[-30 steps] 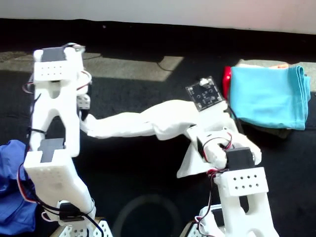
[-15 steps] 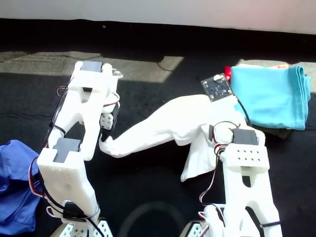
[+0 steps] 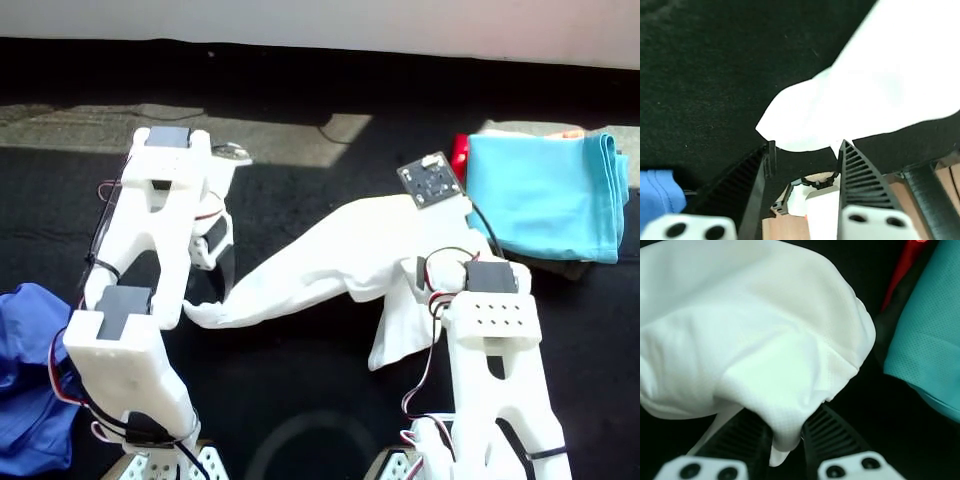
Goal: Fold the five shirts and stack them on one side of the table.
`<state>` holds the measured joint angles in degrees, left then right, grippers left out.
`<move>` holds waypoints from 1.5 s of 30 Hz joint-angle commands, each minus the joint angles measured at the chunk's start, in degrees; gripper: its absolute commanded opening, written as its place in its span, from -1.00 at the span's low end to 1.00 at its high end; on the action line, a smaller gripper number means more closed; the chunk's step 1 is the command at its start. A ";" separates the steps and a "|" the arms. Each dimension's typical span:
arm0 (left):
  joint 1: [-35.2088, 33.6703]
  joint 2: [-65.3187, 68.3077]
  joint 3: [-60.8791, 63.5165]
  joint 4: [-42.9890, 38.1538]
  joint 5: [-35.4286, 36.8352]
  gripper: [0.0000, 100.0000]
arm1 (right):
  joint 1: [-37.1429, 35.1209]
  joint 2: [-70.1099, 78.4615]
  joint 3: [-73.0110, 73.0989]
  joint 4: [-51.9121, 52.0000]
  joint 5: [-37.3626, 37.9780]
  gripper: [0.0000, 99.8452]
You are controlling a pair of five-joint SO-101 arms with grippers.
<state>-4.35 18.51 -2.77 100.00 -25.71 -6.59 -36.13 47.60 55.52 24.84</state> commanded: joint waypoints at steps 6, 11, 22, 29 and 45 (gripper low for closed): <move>-5.58 -3.47 14.90 -8.97 -14.33 -0.59 | -0.57 0.04 -2.86 0.31 0.62 -0.99; -2.07 -3.82 24.48 -13.63 -14.15 -0.59 | -1.10 -3.38 -5.23 5.05 0.44 -0.99; 0.22 -22.11 25.71 -11.87 -11.96 -0.66 | -1.45 -16.31 -7.16 19.65 0.62 -0.99; 2.24 -25.36 30.46 -14.42 -11.78 -0.66 | -1.45 -19.82 -0.48 22.02 0.62 -0.99; 2.77 -7.78 34.59 -28.13 -8.79 -0.67 | -1.45 -20.97 1.63 21.41 0.62 -0.99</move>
<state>-2.07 9.54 30.99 72.22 -34.95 -7.65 -55.91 49.36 77.32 24.84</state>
